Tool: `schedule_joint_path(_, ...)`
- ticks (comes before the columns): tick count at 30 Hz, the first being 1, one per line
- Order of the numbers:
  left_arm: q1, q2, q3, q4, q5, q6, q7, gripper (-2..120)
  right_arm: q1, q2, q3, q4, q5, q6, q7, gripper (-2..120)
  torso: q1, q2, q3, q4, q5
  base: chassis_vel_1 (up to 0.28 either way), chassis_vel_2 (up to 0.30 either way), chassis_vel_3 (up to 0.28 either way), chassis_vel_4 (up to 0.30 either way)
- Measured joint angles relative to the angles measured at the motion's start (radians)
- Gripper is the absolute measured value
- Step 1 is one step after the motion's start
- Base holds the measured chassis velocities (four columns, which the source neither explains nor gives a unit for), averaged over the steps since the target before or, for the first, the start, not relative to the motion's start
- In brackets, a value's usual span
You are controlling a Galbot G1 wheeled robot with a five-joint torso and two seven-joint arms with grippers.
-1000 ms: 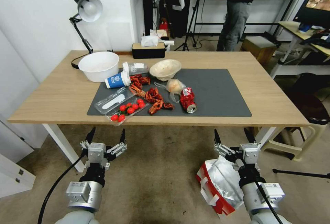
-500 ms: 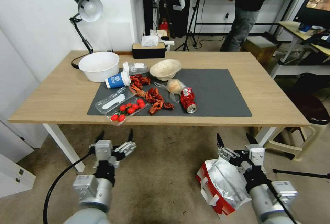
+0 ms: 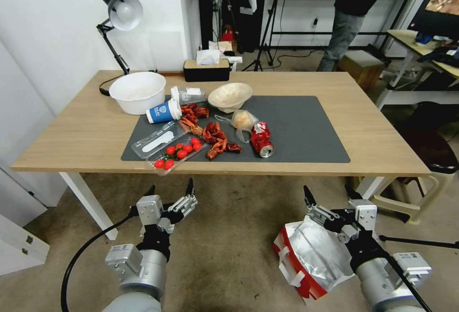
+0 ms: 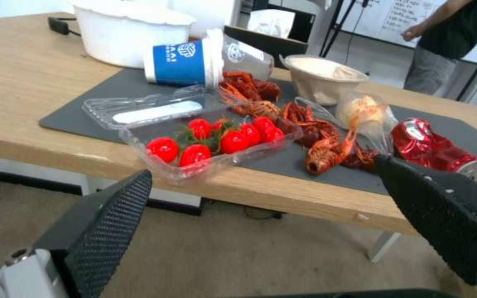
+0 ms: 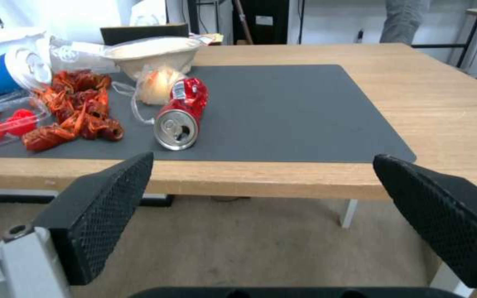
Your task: Pick up the food delivery bag from the floor and place it on the table.
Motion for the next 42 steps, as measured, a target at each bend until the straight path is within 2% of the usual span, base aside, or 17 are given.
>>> schedule_joint_path(15,0.007,-0.004,-0.004,-0.009,-0.003,-0.002,-0.021,100,0.000,0.001,-0.001,-0.002,-0.001,0.010,-0.007,100,-0.003,-0.007,-0.004,0.0000,-0.0001,0.000,0.000,0.000,0.000)
schedule_joint_path(19,0.013,-0.003,-0.011,-0.013,0.000,0.004,-0.022,100,0.002,0.002,-0.002,-0.010,-0.015,0.014,-0.014,100,-0.015,-0.034,-0.018,0.0000,0.0000,0.000,0.000,0.000,0.000)
schedule_joint_path(21,0.015,0.001,-0.023,-0.013,0.017,0.010,0.000,100,0.004,0.001,-0.003,-0.020,-0.016,0.030,-0.020,100,-0.025,-0.058,-0.032,0.0000,0.0000,0.000,0.000,0.000,0.000)
schedule_joint_path(23,0.015,0.002,-0.025,-0.013,0.018,0.011,0.002,100,0.004,0.001,-0.003,-0.021,-0.016,0.031,-0.020,100,-0.026,-0.060,-0.033,0.0000,0.0000,0.000,0.000,0.000,0.000)
schedule_joint_path(25,0.014,0.020,-0.047,-0.012,0.025,0.023,0.022,100,0.005,-0.002,-0.003,-0.025,-0.016,0.035,-0.021,100,-0.040,-0.091,-0.051,0.0000,-0.0001,0.000,0.000,0.000,0.000)
schedule_joint_path(27,0.015,0.023,-0.050,-0.010,0.025,0.023,0.023,100,0.005,-0.002,-0.003,-0.026,-0.016,0.035,-0.021,100,-0.042,-0.097,-0.054,0.0000,-0.0001,0.000,0.000,0.000,0.000)
schedule_joint_path(29,0.019,0.026,-0.054,-0.004,0.028,0.023,0.027,100,0.007,-0.002,-0.004,-0.031,-0.016,0.038,-0.019,100,-0.054,-0.124,-0.069,0.0000,-0.0001,0.000,0.000,0.000,0.000)
schedule_joint_path(42,0.026,0.027,-0.056,0.007,0.042,0.023,0.045,100,0.017,0.001,-0.010,-0.049,-0.021,0.040,-0.017,100,-0.087,-0.200,-0.113,0.0000,-0.0001,0.000,0.000,0.000,0.000)
